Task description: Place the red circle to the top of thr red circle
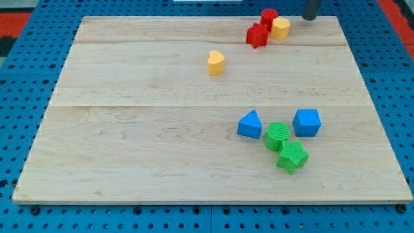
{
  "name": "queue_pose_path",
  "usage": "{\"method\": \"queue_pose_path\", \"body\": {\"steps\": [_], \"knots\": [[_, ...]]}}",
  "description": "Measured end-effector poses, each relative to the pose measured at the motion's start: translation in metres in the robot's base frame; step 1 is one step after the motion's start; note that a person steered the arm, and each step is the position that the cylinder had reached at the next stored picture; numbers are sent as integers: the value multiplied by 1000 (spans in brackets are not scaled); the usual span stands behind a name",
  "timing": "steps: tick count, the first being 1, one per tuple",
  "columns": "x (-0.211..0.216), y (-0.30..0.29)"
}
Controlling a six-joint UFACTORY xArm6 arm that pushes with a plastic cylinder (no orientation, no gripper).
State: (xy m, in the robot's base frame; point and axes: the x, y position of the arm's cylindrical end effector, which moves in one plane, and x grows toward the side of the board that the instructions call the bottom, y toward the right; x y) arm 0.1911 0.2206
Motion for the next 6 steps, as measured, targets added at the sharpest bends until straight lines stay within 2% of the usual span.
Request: {"method": "queue_pose_path", "body": {"steps": [3, 5, 6], "knots": [[4, -93], [11, -59], [0, -14]]}}
